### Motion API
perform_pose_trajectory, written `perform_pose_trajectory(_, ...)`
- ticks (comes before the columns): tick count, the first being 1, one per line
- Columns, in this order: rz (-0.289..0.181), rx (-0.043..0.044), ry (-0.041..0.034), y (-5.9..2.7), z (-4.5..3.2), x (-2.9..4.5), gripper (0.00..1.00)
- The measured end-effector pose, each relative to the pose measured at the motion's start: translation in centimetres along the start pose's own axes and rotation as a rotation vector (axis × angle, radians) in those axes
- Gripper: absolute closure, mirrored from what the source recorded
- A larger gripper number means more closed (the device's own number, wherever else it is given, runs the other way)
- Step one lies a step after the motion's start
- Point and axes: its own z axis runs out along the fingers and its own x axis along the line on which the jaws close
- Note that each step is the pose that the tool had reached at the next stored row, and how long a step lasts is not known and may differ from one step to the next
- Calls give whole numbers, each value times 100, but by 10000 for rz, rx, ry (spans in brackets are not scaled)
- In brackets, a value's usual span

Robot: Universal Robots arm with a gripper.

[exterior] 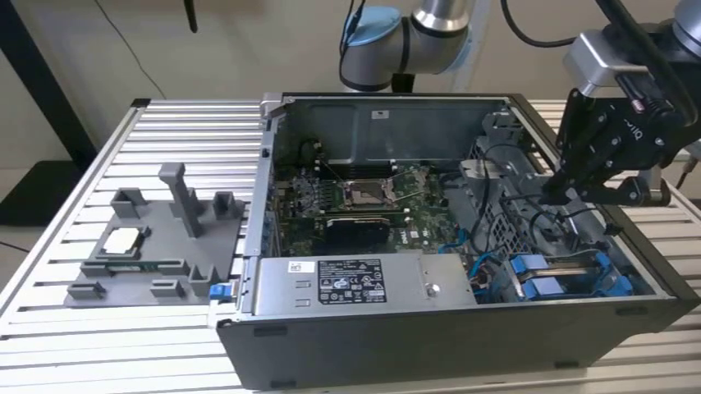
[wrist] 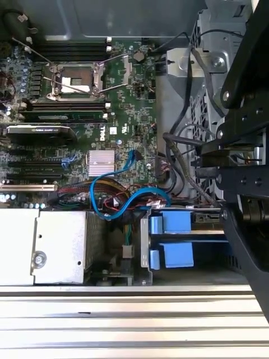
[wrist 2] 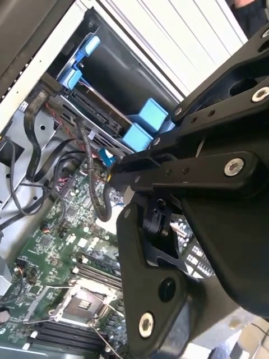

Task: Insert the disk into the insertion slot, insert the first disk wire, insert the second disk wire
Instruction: 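Insert the first disk wire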

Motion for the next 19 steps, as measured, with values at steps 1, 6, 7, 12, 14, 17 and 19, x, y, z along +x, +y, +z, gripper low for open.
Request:
perform_pose_trajectory(1,-1,0,32,0,0,0,81)
perform_pose_trajectory(6,6,89,464,0,2,1,81)
perform_pose_trajectory(7,6,124,589,0,3,1,81)
perform_pose_trajectory(12,-1,318,1085,-1,10,3,81)
perform_pose_trajectory(14,-8,395,1214,-1,14,4,81)
perform_pose_trajectory(17,-10,437,1358,-3,24,8,81)
perform_pose_trajectory(19,-7,439,1406,-2,31,13,81)
